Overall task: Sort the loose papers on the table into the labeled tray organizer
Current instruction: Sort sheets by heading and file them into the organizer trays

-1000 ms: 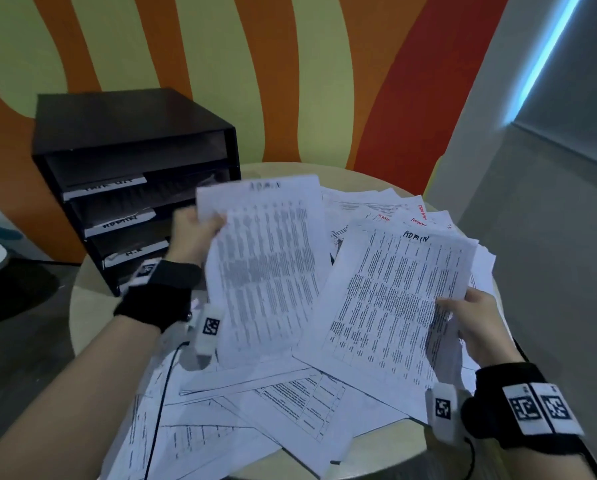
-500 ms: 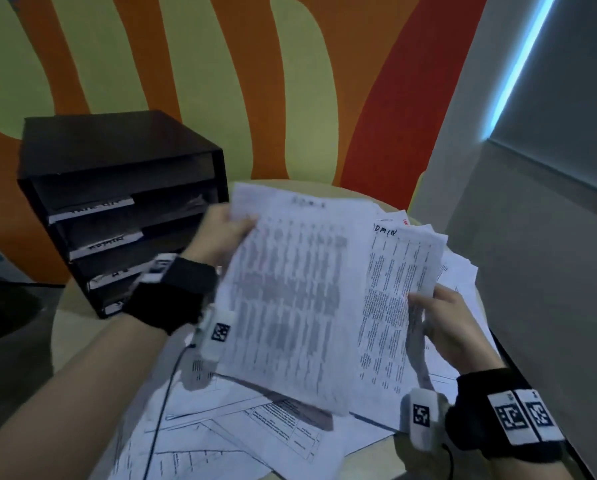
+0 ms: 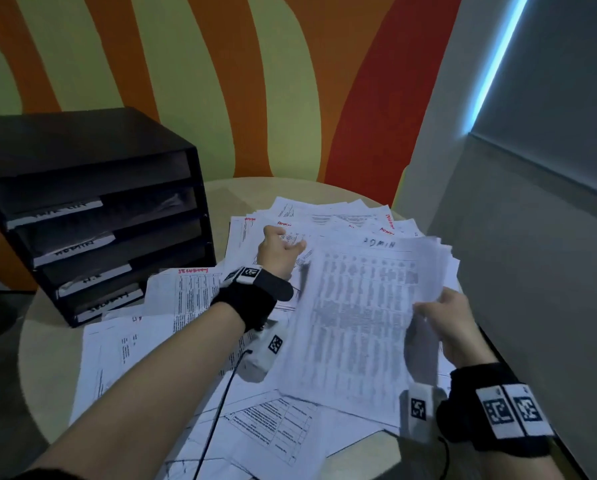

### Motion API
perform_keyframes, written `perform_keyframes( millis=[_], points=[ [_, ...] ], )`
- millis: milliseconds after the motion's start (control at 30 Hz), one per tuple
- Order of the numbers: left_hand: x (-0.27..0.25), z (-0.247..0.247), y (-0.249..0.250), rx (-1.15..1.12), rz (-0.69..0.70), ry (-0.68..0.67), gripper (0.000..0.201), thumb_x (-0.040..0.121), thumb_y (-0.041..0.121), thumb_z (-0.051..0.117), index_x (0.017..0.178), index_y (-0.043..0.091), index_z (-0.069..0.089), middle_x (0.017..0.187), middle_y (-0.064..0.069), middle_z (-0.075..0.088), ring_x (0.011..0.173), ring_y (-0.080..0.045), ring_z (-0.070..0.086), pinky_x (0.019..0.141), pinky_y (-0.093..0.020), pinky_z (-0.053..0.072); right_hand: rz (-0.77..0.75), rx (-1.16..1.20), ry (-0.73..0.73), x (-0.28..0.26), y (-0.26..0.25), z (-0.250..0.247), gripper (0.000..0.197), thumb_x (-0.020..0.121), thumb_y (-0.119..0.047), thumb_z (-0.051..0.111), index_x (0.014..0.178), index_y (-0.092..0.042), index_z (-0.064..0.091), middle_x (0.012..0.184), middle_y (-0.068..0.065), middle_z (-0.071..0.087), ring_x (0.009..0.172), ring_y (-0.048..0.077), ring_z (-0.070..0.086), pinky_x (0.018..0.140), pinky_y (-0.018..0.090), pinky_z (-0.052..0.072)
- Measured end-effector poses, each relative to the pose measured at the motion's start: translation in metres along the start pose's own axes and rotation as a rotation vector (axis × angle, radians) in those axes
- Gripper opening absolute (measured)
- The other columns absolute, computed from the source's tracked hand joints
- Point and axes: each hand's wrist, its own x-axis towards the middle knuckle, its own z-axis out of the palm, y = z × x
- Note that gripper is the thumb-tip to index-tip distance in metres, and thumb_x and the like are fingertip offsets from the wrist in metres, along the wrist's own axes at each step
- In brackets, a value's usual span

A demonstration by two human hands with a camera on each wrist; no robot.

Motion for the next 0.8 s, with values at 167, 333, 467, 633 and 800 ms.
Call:
perform_keyframes(
  millis=[167,333,467,633,800],
  points=[
    [0.015,0.006,-0.015,0.473,-0.071,-0.101,0.087,0.076,0.033,0.080,0.139,0.006,0.027,0.132,-0.017,0.048,0.117,-0.039,0.050,0.094,-0.048,0.050,0.079,-0.010,0.142,0.017,0.014,-0.040,0.022,0.082,0.019,0.049,0.086,0.003,0.063,0.083,0.014,0.063,0.075,0.026,0.058,0.066,0.033,0.043],
    [0.015,0.020,-0.016,0.764,-0.113,-0.166,0.100,0.084,0.031,0.072,0.148,-0.006,0.004,0.146,-0.025,0.037,0.135,-0.040,0.036,0.109,-0.044,0.037,0.090,-0.009,0.164,0.019,0.019,-0.048,0.022,0.081,0.019,0.049,0.085,0.002,0.062,0.073,0.009,0.061,0.073,0.024,0.056,0.061,0.030,0.041],
    [0.017,0.022,-0.013,0.889,-0.135,-0.170,0.102,0.078,0.036,0.078,0.146,-0.006,0.015,0.145,-0.024,0.035,0.137,-0.037,0.032,0.110,-0.043,0.035,0.108,-0.003,0.162,0.020,0.020,-0.046,0.024,0.083,0.019,0.049,0.092,0.001,0.061,0.074,0.006,0.060,0.065,0.021,0.055,0.056,0.027,0.041],
    [0.018,0.020,-0.010,0.918,-0.107,-0.302,0.042,0.080,0.026,0.077,0.103,-0.001,0.055,0.087,-0.010,0.060,0.095,-0.029,0.064,0.059,-0.029,0.050,0.113,-0.008,0.161,0.019,0.020,-0.044,0.024,0.082,0.019,0.048,0.090,0.000,0.061,0.077,0.010,0.061,0.069,0.024,0.056,0.059,0.028,0.042],
    [0.011,0.022,-0.009,1.048,-0.085,-0.285,0.044,0.081,0.042,0.069,0.102,0.005,0.057,0.120,-0.018,0.057,0.114,-0.034,0.053,0.078,-0.033,0.045,0.117,0.000,0.153,0.016,0.017,-0.043,0.023,0.083,0.018,0.048,0.093,0.002,0.061,0.082,0.012,0.062,0.075,0.027,0.057,0.060,0.028,0.042]
  ],
)
